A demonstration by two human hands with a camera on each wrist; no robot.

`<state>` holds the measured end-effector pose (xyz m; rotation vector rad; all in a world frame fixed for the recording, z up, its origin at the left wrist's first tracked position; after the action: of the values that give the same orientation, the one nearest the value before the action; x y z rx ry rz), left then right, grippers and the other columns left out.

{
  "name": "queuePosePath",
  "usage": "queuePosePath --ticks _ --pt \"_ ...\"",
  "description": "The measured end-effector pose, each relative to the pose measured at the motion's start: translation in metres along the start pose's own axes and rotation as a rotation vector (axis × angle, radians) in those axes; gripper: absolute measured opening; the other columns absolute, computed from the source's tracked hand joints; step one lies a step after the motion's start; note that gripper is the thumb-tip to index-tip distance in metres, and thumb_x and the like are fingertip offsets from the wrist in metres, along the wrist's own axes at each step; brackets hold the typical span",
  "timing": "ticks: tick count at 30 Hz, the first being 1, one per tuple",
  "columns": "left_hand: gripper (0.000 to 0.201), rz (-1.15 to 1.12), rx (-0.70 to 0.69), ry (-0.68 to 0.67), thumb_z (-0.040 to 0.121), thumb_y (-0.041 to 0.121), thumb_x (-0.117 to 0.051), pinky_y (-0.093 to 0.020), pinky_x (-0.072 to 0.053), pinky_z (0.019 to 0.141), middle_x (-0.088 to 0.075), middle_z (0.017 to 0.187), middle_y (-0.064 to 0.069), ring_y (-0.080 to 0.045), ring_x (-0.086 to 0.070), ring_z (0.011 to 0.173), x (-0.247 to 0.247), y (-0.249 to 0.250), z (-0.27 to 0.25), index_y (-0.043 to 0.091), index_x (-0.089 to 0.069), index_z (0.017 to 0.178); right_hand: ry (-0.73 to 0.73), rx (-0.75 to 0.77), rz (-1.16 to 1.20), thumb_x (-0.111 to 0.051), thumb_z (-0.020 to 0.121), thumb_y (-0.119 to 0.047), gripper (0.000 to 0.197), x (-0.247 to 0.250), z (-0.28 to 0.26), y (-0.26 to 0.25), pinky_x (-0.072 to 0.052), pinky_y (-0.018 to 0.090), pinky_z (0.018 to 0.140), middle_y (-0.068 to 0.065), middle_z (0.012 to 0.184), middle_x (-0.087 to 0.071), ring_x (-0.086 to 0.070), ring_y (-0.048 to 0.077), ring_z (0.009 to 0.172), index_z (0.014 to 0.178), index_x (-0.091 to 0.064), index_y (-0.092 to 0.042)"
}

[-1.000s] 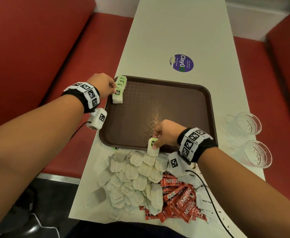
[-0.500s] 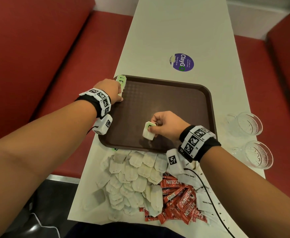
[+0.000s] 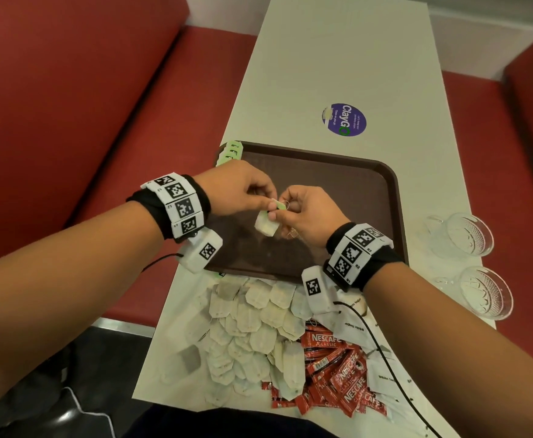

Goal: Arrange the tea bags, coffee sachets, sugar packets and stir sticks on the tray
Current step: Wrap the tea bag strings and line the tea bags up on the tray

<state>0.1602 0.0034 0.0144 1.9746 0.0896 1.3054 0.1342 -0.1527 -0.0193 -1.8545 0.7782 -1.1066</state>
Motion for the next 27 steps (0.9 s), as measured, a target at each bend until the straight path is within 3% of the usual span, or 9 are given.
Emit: queuePosePath --ticks 3,6,9,11,15,19,21,24,27 --pt "0.008 -0.018 0.008 0.032 0.09 0.032 -0.072 -0.009 -0.041 0.066 -0.068 0.08 0.013 0.001 -0.06 0.073 0.0 -0.006 0.0 0.029 -0.073 0.097 0.01 0.002 -0.029 -0.083 0.08 -0.022 0.028 -0.003 -0.001 -0.002 -0.061 0.047 0.069 0.003 0.073 -0.074 -0.072 0.024 0.065 0.09 -0.058 -0.014" --pt "0.007 -0.037 0.085 0.127 0.089 0.03 -0.072 -0.015 -0.044 0.07 -0.069 0.081 0.011 -0.001 -0.061 0.074 0.012 -0.024 -0.004 0.028 -0.072 0.096 -0.038 0.024 -0.171 -0.088 0.072 -0.032 0.04 -0.004 -0.007 0.001 -0.058 0.038 0.073 0.0 0.08 -0.074 -0.069 0.014 0.069 0.095 -0.057 -0.019" --pt "0.005 -0.055 0.21 0.237 0.089 0.026 -0.073 -0.024 -0.05 0.076 -0.071 0.085 0.009 -0.007 -0.066 0.08 0.023 -0.054 -0.008 0.025 -0.071 0.094 -0.201 -0.011 -0.375 -0.088 0.071 -0.04 0.039 -0.011 -0.023 0.007 -0.055 0.029 0.072 -0.002 0.082 -0.072 -0.067 0.012 0.074 0.091 -0.06 -0.021" --pt "0.005 -0.007 0.309 0.279 0.09 0.026 -0.072 -0.025 -0.046 0.076 -0.071 0.088 0.006 -0.011 -0.065 0.083 0.027 -0.078 -0.009 0.024 -0.069 0.094 -0.333 -0.026 -0.512 -0.086 0.071 -0.044 0.036 -0.019 -0.035 0.012 -0.055 0.027 0.072 -0.003 0.083 -0.071 -0.067 0.013 0.076 0.089 -0.062 -0.024" --pt "0.008 0.133 0.482 0.222 0.091 0.029 -0.069 -0.026 -0.042 0.077 -0.07 0.097 0.001 -0.017 -0.063 0.093 0.024 -0.119 -0.004 0.024 -0.069 0.098 -0.477 -0.013 -0.657 -0.084 0.072 -0.047 0.032 -0.034 -0.052 0.022 -0.057 0.03 0.072 -0.004 0.079 -0.071 -0.066 0.012 0.072 0.09 -0.07 -0.025" --pt "0.009 0.133 0.55 0.271 0.089 0.029 -0.071 -0.027 -0.046 0.077 -0.07 0.094 0.0 -0.019 -0.063 0.089 0.024 -0.133 0.004 0.022 -0.071 0.096 -0.508 0.013 -0.772 -0.083 0.07 -0.051 0.046 -0.041 -0.059 0.028 -0.049 0.028 0.068 -0.014 0.069 -0.057 -0.053 0.003 0.064 0.11 -0.072 -0.031" --pt "0.01 0.116 0.556 0.327 0.088 0.027 -0.072 -0.028 -0.048 0.08 -0.07 0.092 0.0 -0.02 -0.064 0.09 0.025 -0.133 0.009 0.021 -0.072 0.097 -0.51 0.036 -0.811 -0.082 0.071 -0.054 0.054 -0.044 -0.062 0.03 -0.048 0.027 0.073 -0.018 0.078 -0.06 -0.055 0.005 0.072 0.119 -0.069 -0.034" --pt "0.009 0.12 0.57 0.338 0.086 0.029 -0.075 -0.03 -0.052 0.083 -0.071 0.091 0.001 -0.021 -0.065 0.091 0.025 -0.133 0.018 0.023 -0.073 0.092 -0.515 0.028 -0.842 -0.08 0.073 -0.053 0.057 -0.049 -0.065 0.037 -0.053 0.033 0.09 -0.014 0.112 -0.068 -0.062 0.013 0.098 0.125 -0.066 -0.035" --pt "0.018 0.146 0.596 0.328 0.081 0.036 -0.078 -0.035 -0.054 0.084 -0.071 0.096 0.003 -0.02 -0.065 0.093 0.025 -0.13 0.023 0.028 -0.066 0.093 -0.51 0.036 -0.861 -0.075 0.079 -0.047 0.046 -0.051 -0.067 0.038 -0.052 0.03 0.086 -0.015 0.107 -0.068 -0.059 0.009 0.089 0.122 -0.068 -0.033"
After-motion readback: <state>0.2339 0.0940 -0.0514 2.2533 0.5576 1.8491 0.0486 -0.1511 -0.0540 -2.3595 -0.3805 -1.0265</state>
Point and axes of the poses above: each hand's wrist, its own z-axis towards the middle knuckle, its own x-axis out of the back of the hand, y = z × x, the point moved 5 cm from there along z, towards the middle knuckle
